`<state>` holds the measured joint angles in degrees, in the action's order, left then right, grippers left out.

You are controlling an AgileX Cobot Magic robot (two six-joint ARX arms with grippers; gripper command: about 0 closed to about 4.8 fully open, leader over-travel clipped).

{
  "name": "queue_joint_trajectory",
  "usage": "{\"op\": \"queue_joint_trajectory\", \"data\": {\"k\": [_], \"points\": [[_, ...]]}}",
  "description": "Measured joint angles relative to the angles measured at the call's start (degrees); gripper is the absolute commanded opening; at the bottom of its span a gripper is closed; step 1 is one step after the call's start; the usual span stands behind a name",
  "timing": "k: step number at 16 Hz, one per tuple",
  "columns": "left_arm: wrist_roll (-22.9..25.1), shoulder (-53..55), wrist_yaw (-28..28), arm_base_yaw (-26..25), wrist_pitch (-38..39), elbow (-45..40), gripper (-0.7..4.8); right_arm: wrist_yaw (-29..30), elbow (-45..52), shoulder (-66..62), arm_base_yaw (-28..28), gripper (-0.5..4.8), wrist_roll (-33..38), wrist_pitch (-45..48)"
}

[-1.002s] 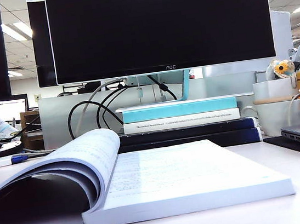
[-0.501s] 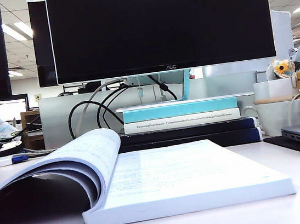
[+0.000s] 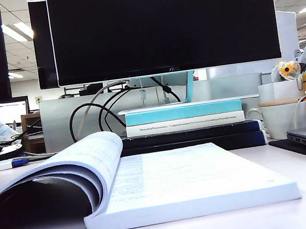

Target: Close the book.

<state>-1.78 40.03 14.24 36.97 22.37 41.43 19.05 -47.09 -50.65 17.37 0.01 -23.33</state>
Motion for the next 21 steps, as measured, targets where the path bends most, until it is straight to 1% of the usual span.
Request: {"op": "queue_joint_trajectory", "data": {"k": [1,2,3,4,5,6,11,12,13,14,15,16,17,18,19,20,21], "points": [[-2.19,-0.2,0.87,1.27,0.2,-1.11,-0.06,3.5,-0.02,-0.44,0.11,-0.01,-0.13,-1.11],[-5.86,-0.24,0.9,1.77,1.31,-4.02,-0.06,8.09,-0.02,-0.83,0.28,-0.01,-0.15,-3.5],[-7.56,-0.26,0.13,1.77,1.97,-6.21,-0.06,10.45,-0.02,-1.05,0.28,-0.01,-0.17,-4.68],[-9.38,-0.26,-1.51,1.7,2.12,-7.98,-0.06,11.89,-0.02,-1.18,0.26,-0.01,-0.17,-5.42],[-12.11,-0.39,-4.35,1.75,1.73,-9.9,-0.06,13.62,-0.02,-1.33,0.28,-0.01,-0.26,-6.51],[-13.99,-0.46,-5.92,1.84,0.57,-11.32,-0.06,14.29,-0.02,-1.36,0.28,-0.01,-0.28,-7.13],[-22.64,-0.42,-8.07,4.17,-1.62,-17.31,-0.06,15.23,-0.02,-1.36,0.28,-0.01,-0.31,-8.26],[-26.53,-0.44,-7.61,7.41,-4.0,-20.33,-0.06,15.23,-0.02,-1.36,0.28,-0.01,-0.31,-8.26],[-28.02,-0.44,-6.32,9.75,-4.68,-21.4,-0.06,15.21,-0.02,-1.36,0.28,-0.01,-0.31,-8.26],[-35.69,-0.44,17.2,36.39,-6.91,-22.49,-0.06,15.19,-0.02,-1.64,0.26,-0.01,-0.31,-8.26],[-38.18,-0.26,22.77,41.62,-6.95,-22.49,-0.06,15.21,-0.02,-1.95,0.28,-0.01,-0.31,-8.26],[-45.55,1.68,33.16,50.49,-6.86,-23.26,-0.06,15.28,-0.02,-2.62,0.31,-0.01,-0.31,-8.26],[-48.06,2.78,34.88,51.17,-6.54,-24.15,-0.06,15.28,-0.02,-2.93,0.57,-0.01,-0.31,-8.22],[-51.71,6.86,35.47,50.95,-5.95,-25.33,-0.06,15.3,0.0,-3.93,2.14,-0.01,-0.31,-8.26],[-52.3,9.27,36.04,50.95,-6.08,-25.33,-0.06,15.32,0.0,-4.33,3.08,-0.01,-0.31,-8.24],[-51.87,13.94,37.94,50.86,-8.83,-25.33,-0.06,15.28,0.0,-5.22,5.07,-0.01,-0.31,-7.89],[-51.41,15.89,37.94,50.82,-10.93,-25.33,-0.06,15.32,0.0,-5.64,5.68,-0.01,-0.31,-7.56]]}}
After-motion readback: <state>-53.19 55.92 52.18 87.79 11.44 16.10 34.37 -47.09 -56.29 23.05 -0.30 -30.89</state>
